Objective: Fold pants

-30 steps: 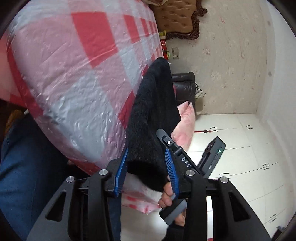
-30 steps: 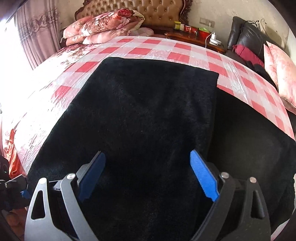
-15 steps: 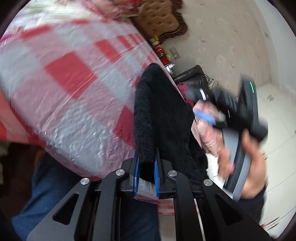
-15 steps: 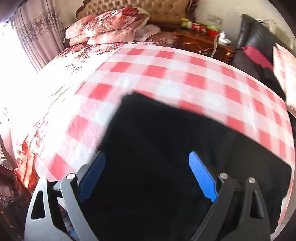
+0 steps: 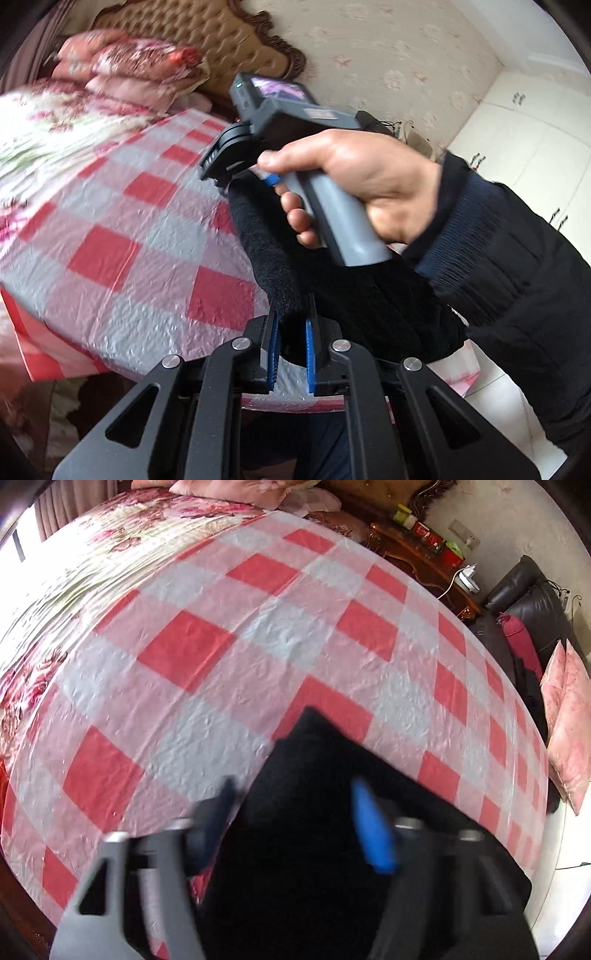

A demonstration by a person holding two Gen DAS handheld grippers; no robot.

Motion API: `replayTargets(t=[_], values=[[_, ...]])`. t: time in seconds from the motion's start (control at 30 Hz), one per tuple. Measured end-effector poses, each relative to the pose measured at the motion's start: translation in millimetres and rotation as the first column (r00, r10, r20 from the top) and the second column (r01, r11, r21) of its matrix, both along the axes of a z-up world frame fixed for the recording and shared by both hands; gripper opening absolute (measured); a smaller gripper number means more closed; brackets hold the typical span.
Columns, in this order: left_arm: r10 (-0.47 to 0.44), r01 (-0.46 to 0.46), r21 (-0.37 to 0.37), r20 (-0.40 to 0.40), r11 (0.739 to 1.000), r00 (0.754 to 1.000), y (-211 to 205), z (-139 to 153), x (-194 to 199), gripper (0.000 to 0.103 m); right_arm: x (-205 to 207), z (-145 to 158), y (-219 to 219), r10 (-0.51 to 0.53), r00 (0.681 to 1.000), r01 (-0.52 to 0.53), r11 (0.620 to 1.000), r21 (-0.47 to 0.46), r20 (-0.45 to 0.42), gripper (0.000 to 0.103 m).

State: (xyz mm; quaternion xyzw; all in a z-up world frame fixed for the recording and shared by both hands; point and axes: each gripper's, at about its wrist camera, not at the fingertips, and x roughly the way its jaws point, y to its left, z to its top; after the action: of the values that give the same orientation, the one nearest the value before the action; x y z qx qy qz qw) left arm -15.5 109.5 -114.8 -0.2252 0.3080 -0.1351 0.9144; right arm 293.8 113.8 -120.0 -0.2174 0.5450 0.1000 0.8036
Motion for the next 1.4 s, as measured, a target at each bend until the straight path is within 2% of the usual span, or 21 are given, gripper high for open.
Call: replayTargets(t=[0.03,0.1,0.23,0.33,0.47,0.57,0.7,0.73,0.77,0.83,0.9,0.93,1.0,1.07,1.13,1.2,1.23,1.27,1.33,1.37,1.4], values=[[-0.004,0.004,0.009,0.008,1.000,1.000,-3,4,-4,0.006,3,1,-4,-0.006,1.000,0.007,0.999,0.033,-0.010,0.045],[-0.009,0.009,0.021,0.023,1.000,1.000,-4,11,-5,0.006,7,8,-18,-0.011,0.999,0.015,0.993,0.121,-0.039,0.032],[-0.054,0.048,0.069,0.085,0.996,0.995,-17,31,-9,0.006,13,41,-61,-0.035,0.994,0.069,0.932,0.356,-0.101,0.027],[-0.116,0.093,0.143,0.156,0.985,0.981,-41,60,-16,0.006,17,76,-112,-0.053,0.988,0.123,0.825,0.551,-0.142,0.027],[-0.220,0.152,0.279,0.231,0.948,0.948,-90,93,-21,0.006,19,117,-205,-0.066,0.982,0.179,0.624,0.761,-0.177,0.027],[-0.309,0.190,0.389,0.270,0.901,0.912,-142,112,-23,0.006,17,133,-272,-0.080,0.980,0.199,0.501,0.842,-0.184,0.027],[-0.441,0.235,0.550,0.278,0.801,0.853,-230,120,-25,0.006,11,128,-376,-0.122,0.971,0.237,0.328,0.915,-0.208,0.027],[-0.466,0.249,0.576,0.266,0.778,0.844,-252,116,-23,0.006,7,116,-410,-0.139,0.965,0.253,0.277,0.927,-0.222,0.027],[-0.484,0.259,0.594,0.255,0.761,0.837,-269,112,-22,0.006,4,106,-431,-0.146,0.962,0.263,0.249,0.932,-0.233,0.027],[-0.532,0.283,0.653,0.218,0.702,0.818,-318,93,-21,0.006,-2,72,-484,-0.155,0.949,0.300,0.163,0.940,-0.276,0.027],[-0.569,0.290,0.714,0.183,0.637,0.802,-364,65,-20,0.006,-8,40,-521,-0.173,0.934,0.336,0.119,0.934,-0.314,0.027],[-0.589,0.285,0.754,0.164,0.592,0.791,-388,47,-21,0.006,-10,18,-542,-0.183,0.922,0.364,0.106,0.926,-0.341,0.027],[-0.609,0.286,0.801,0.120,0.526,0.784,-420,13,-21,0.006,-12,-13,-564,-0.195,0.904,0.403,0.095,0.910,-0.380,0.034],[-0.613,0.292,0.839,0.062,0.459,0.788,-442,-22,-19,0.006,-13,-38,-576,-0.212,0.888,0.438,0.122,0.890,-0.408,0.044],[-0.611,0.276,0.864,0.046,0.422,0.791,-447,-39,-21,0.007,-14,-48,-576,-0.179,0.899,0.423,0.114,0.899,-0.400,0.049],[-0.611,0.242,0.884,0.061,0.401,0.789,-452,-43,-24,0.011,-14,-41,-575,-0.145,0.925,0.366,0.092,0.926,-0.351,0.077],[-0.609,0.226,0.890,0.070,0.396,0.790,-453,-44,-25,0.015,-13,-33,-574,-0.143,0.937,0.336,0.106,0.936,-0.320,0.084],[-0.609,0.216,0.895,0.074,0.390,0.790,-453,-46,-26,0.024,-12,-27,-572,-0.148,0.944,0.315,0.135,0.940,-0.295,0.090],[-0.618,0.186,0.912,0.089,0.366,0.782,-454,-50,-31,0.028,-5,-21,-566,-0.152,0.949,0.303,0.198,0.932,-0.276,0.091],[-0.616,0.168,0.919,0.096,0.357,0.782,-454,-51,-32,0.028,0,-18,-561,-0.158,0.950,0.303,0.246,0.921,-0.270,0.090],[-0.615,0.154,0.926,0.099,0.345,0.782,-457,-53,-33,0.028,2,-16,-558,-0.155,0.952,0.296,0.272,0.916,-0.262,0.083]])
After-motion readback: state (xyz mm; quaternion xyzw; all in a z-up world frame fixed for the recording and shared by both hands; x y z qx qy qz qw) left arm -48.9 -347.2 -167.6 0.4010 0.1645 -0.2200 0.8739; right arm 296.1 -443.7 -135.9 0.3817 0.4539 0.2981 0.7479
